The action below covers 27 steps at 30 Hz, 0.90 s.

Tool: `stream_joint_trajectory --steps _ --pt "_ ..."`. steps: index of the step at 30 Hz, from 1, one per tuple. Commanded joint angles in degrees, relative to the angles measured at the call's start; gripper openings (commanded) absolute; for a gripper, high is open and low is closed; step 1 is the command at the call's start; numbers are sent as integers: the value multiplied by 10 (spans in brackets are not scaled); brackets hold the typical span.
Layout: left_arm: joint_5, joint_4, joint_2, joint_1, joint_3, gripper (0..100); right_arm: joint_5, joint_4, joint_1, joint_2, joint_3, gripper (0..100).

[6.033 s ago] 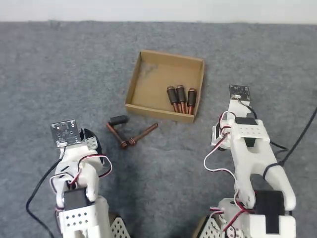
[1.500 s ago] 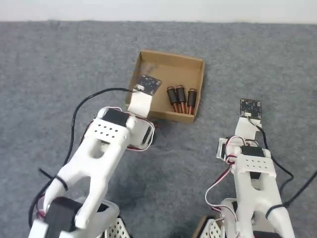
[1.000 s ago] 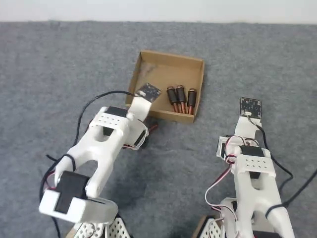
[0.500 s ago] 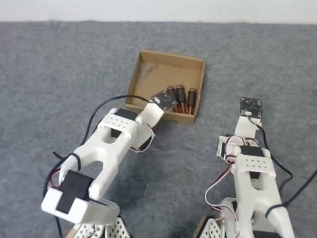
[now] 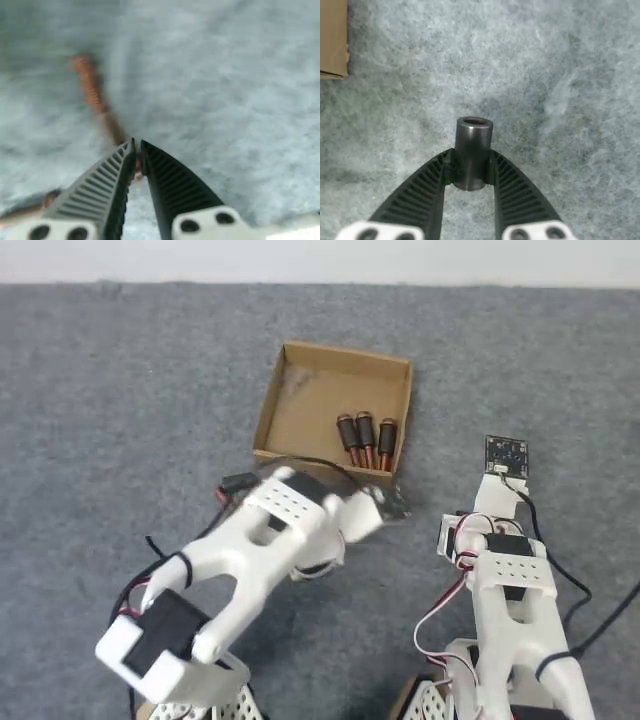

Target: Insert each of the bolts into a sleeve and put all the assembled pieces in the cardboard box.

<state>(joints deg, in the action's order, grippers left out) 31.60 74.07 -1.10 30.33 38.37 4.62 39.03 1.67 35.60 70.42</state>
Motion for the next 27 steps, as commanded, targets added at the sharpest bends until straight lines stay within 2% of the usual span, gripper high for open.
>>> stream_joint_trajectory --steps 1,3,9,17,23,27 --pt "4 11 -11 34 -25 12 -9 -10 7 25 -2 7" --pt "1 4 -11 36 -25 12 -9 -10 7 25 -2 7" --pt "-94 -9 -11 22 -41 13 -9 -10 7 25 -2 7" --pt "-192 85 -11 23 -142 85 -9 -10 7 25 -2 7" --pt "-206 121 -11 39 -155 11 -9 -10 7 25 -2 7" --pt "-276 118 -25 40 -153 13 -9 -10 7 25 -2 7"
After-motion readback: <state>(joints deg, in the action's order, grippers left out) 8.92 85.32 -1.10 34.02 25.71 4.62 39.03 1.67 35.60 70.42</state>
